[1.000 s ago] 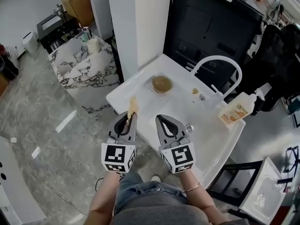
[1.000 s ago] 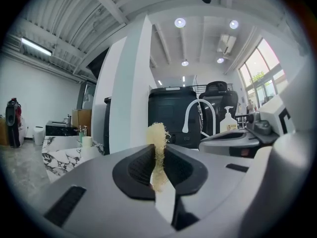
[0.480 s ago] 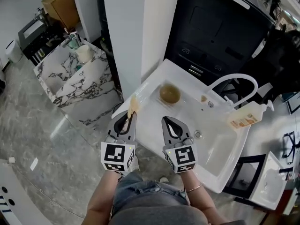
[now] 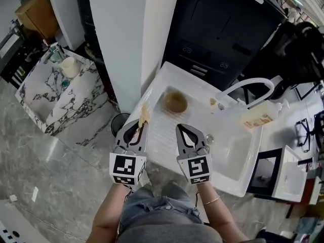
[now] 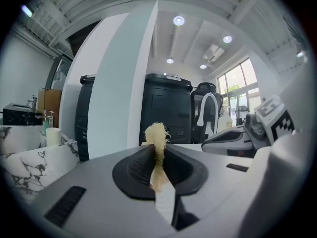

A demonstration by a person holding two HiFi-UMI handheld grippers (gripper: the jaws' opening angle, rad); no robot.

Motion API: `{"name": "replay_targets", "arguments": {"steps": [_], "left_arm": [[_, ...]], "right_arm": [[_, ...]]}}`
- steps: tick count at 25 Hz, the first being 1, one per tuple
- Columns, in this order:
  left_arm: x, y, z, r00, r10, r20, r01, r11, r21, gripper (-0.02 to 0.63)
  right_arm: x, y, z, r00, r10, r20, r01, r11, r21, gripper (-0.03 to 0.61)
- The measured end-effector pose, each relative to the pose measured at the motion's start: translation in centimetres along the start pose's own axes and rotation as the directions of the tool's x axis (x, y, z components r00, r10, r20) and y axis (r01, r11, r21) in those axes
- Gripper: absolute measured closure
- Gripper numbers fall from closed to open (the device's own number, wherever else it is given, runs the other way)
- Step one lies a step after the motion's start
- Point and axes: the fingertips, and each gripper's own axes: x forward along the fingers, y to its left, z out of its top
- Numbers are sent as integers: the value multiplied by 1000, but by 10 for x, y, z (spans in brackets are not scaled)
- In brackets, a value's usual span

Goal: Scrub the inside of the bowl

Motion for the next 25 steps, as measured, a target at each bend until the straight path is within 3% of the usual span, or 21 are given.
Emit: {"name": "replay_targets", "arguments": {"steps": [12, 19, 25], "left_arm": [[30, -14, -18, 993, -104, -59, 105, 994, 5, 569], [53, -10, -21, 990, -110, -85, 112, 994, 13, 569], [79, -9, -27, 987, -115, -115, 117, 993, 3, 569]], "right_arm": [[27, -18, -33, 991, -31, -129, 23, 998, -65, 568], [54, -28, -53, 973, 12, -229, -43, 990, -131, 560], [77, -28, -72, 951, 107, -289, -155, 977, -145, 500]]}}
